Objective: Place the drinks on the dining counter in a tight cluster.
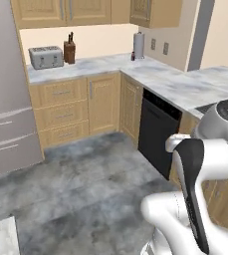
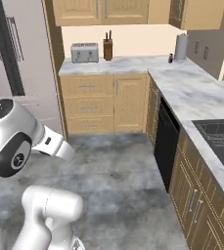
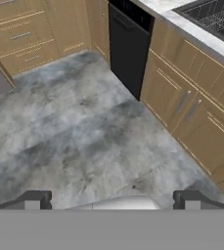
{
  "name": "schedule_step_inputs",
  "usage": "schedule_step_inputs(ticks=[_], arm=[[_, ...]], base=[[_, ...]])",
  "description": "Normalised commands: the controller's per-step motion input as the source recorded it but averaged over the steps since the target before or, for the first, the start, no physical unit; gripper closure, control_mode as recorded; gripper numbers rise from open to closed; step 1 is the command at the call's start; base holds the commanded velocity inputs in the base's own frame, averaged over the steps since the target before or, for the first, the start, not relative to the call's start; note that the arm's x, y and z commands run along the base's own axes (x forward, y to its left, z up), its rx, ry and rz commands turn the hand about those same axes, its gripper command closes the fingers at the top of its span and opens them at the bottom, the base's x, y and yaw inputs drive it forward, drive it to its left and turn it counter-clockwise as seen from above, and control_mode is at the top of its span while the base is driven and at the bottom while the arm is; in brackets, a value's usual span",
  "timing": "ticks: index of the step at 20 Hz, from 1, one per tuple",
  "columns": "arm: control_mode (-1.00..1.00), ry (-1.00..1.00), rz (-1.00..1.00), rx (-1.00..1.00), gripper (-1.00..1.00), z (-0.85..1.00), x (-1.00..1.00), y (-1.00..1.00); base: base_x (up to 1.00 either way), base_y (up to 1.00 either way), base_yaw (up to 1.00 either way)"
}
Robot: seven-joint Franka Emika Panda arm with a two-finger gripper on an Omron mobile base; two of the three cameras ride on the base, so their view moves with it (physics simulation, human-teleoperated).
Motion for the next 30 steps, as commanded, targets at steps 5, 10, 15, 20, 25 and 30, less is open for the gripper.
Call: schedule_step_inputs(ticks=[5, 10, 15, 20, 25, 30], arm=[[1.0, 0.0, 0.0, 0.0, -1.0, 0.0, 0.0, 0.0], [1.0, 0.0, 0.0, 0.0, -1.0, 0.0, 0.0, 0.0], [1.0, 0.0, 0.0, 0.0, -1.0, 0.0, 0.0, 0.0], [1.0, 0.0, 0.0, 0.0, -1.0, 0.0, 0.0, 0.0], [1.0, 0.0, 0.0, 0.0, -1.0, 0.0, 0.0, 0.0], [1.0, 0.0, 0.0, 0.0, -1.0, 0.0, 0.0, 0.0]], base=[[1.0, 0.12, -0.21], [1.0, 0.26, -0.3], [1.0, 0.07, -0.34], [1.0, 0.01, -0.3], [1.0, 0.15, -0.07], [1.0, 0.14, 0.17]])
